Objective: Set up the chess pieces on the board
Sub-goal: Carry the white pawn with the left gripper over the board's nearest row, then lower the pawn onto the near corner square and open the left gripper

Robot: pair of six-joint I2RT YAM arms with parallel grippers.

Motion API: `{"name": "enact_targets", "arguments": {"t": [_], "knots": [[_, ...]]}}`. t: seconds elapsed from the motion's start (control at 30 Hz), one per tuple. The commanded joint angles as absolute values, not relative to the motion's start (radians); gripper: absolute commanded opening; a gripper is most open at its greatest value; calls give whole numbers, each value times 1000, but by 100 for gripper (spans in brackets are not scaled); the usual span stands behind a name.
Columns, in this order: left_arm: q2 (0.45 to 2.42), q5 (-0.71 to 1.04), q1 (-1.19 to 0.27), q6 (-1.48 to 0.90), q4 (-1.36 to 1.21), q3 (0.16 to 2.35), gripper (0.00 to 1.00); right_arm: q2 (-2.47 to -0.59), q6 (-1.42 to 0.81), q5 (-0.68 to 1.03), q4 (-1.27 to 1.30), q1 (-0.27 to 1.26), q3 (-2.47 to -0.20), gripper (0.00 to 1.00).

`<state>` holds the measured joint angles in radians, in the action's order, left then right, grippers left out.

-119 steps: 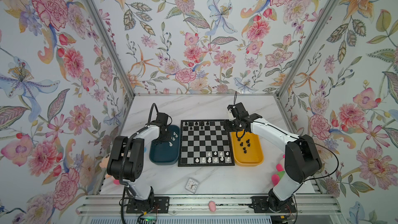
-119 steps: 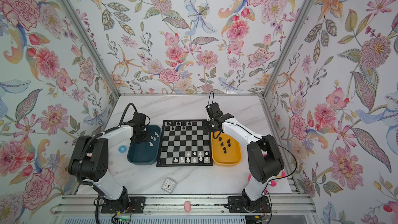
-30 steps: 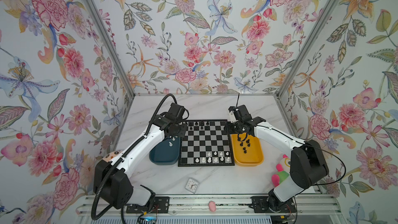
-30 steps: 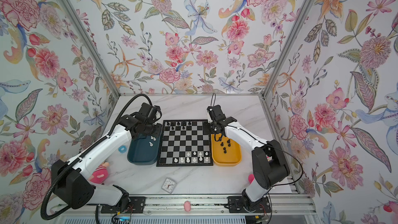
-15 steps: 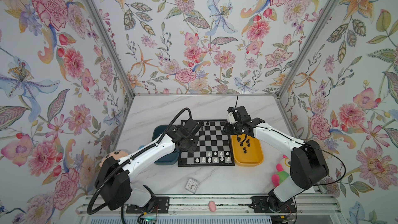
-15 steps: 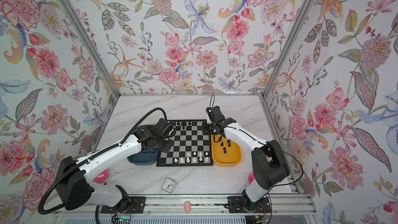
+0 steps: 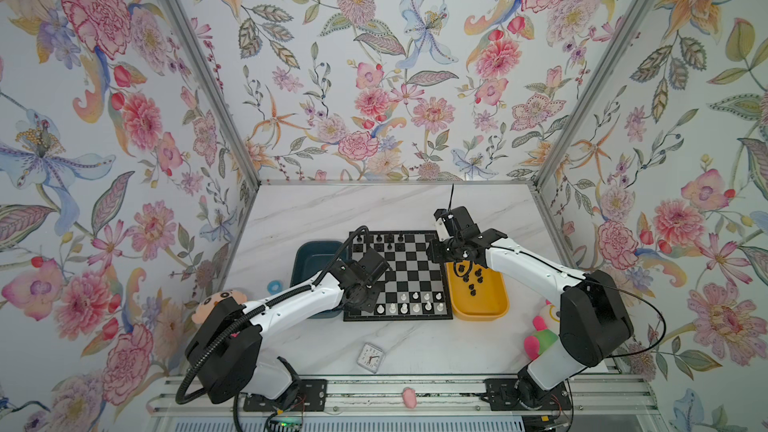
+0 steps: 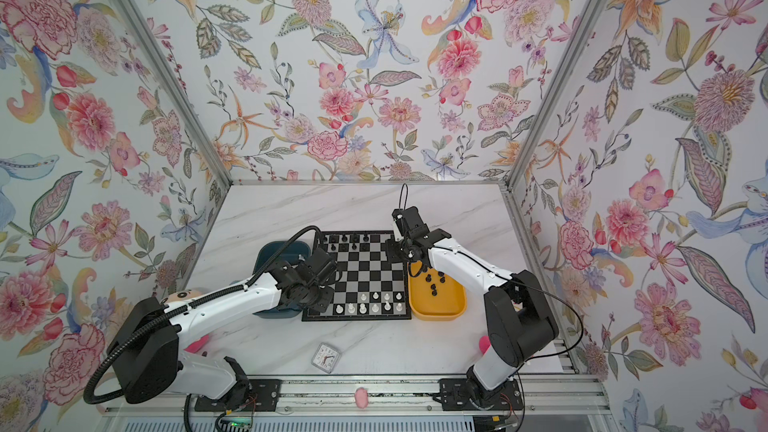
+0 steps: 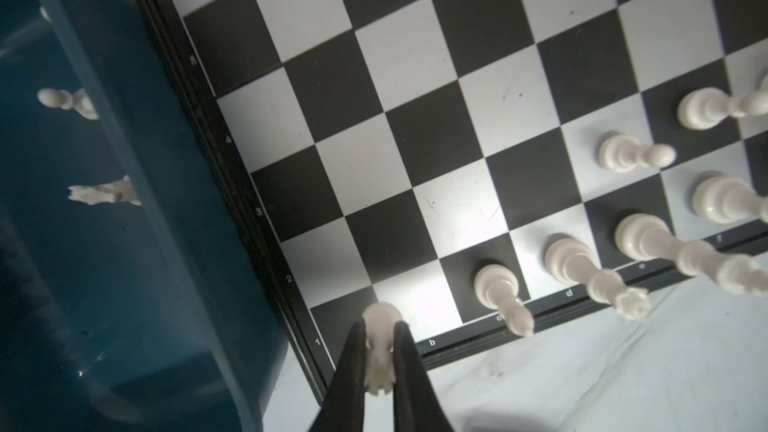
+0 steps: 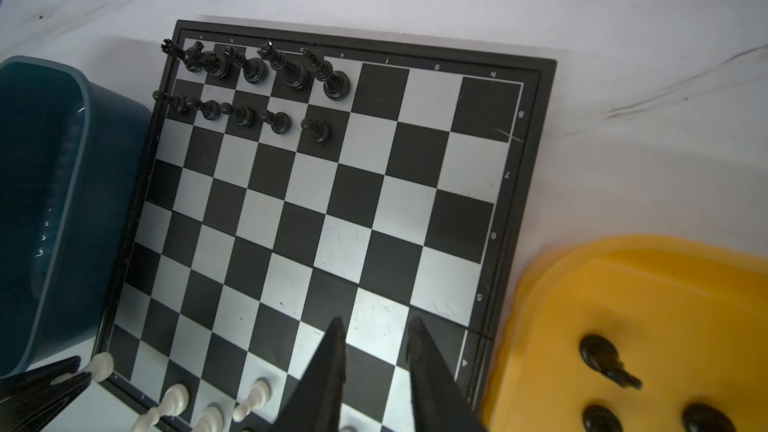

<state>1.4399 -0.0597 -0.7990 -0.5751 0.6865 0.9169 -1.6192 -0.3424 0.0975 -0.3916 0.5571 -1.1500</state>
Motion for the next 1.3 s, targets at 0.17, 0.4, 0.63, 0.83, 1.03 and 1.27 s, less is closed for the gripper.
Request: {"name": "enact_targets", "arguments": {"t": [0.17,0.4,0.63,0.83,1.03,1.27], "knots": [[1410,-70,-813,-612,655,847,11,-1618,-361,74,-407,582,-1158,28],[1405,-76,-813,-617,653,828,11,-1636,-363,71,-411,597,-1173,28],[1412,-87,-812,-620,651,816,11,-1644,-364,69,-411,601,-1177,28],[1416,-105,-813,-623,650,815,11,-1651,-364,71,-411,604,-1181,28],[1414,-108,-812,-626,647,810,12,-1652,-366,70,-410,607,-1181,28],[1430,-101,-812,-624,632,799,14,-1651,-365,67,-411,609,-1181,28]]}}
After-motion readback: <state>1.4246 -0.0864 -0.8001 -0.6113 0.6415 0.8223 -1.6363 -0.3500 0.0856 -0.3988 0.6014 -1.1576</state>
